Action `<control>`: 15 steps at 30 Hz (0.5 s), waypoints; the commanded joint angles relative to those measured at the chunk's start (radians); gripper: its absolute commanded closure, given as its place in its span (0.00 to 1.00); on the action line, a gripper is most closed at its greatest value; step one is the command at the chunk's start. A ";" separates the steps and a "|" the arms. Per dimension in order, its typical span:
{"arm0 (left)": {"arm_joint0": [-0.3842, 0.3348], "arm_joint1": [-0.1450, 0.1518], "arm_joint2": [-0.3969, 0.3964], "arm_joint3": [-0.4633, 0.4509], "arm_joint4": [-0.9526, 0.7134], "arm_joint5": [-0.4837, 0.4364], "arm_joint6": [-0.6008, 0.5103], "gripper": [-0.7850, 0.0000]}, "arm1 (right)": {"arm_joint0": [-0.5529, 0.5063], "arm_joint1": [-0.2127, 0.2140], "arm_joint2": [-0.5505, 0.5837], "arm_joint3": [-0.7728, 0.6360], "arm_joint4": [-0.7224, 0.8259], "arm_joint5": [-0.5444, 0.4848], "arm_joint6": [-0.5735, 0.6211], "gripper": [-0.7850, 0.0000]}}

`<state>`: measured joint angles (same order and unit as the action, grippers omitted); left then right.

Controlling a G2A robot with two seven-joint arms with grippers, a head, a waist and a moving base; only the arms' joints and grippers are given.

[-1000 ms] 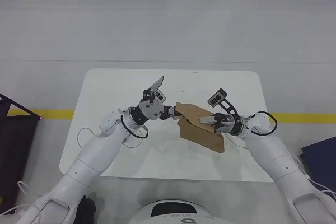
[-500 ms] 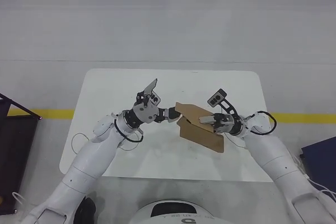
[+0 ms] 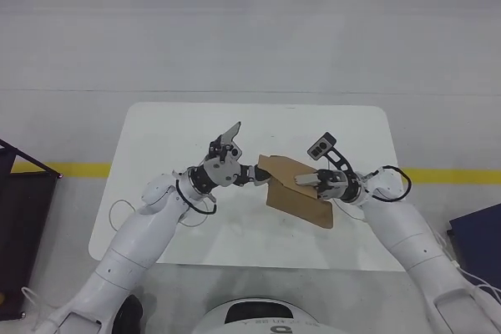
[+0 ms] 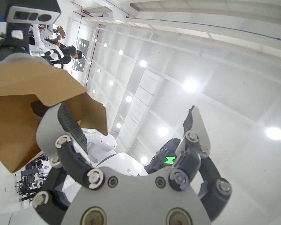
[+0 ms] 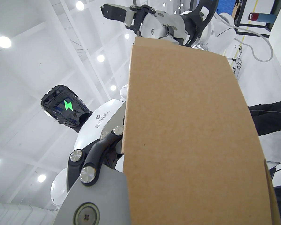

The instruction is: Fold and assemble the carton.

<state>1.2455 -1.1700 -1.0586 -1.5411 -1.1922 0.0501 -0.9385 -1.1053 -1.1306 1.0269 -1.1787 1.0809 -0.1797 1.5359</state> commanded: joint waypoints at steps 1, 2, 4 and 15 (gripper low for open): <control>-0.005 -0.002 -0.001 0.010 -0.002 0.001 -0.004 0.00 | -0.003 0.000 0.002 -0.006 0.003 0.004 0.000 1.00; -0.006 -0.003 -0.001 0.013 -0.002 0.000 -0.006 0.00 | -0.004 0.001 0.003 -0.009 0.003 0.005 0.000 1.00; -0.008 -0.005 -0.005 0.015 0.004 -0.004 -0.011 0.00 | -0.006 0.001 0.004 -0.013 0.004 0.009 0.000 1.00; 0.014 -0.006 -0.057 -0.027 -0.042 -0.002 -0.066 0.00 | -0.008 0.003 0.004 -0.020 0.013 0.016 0.000 1.00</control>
<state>1.2560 -1.1758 -1.1086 -1.5634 -1.2232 0.0443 -0.9997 -1.1128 -1.1281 1.0307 -1.1976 1.0919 -0.1627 1.5359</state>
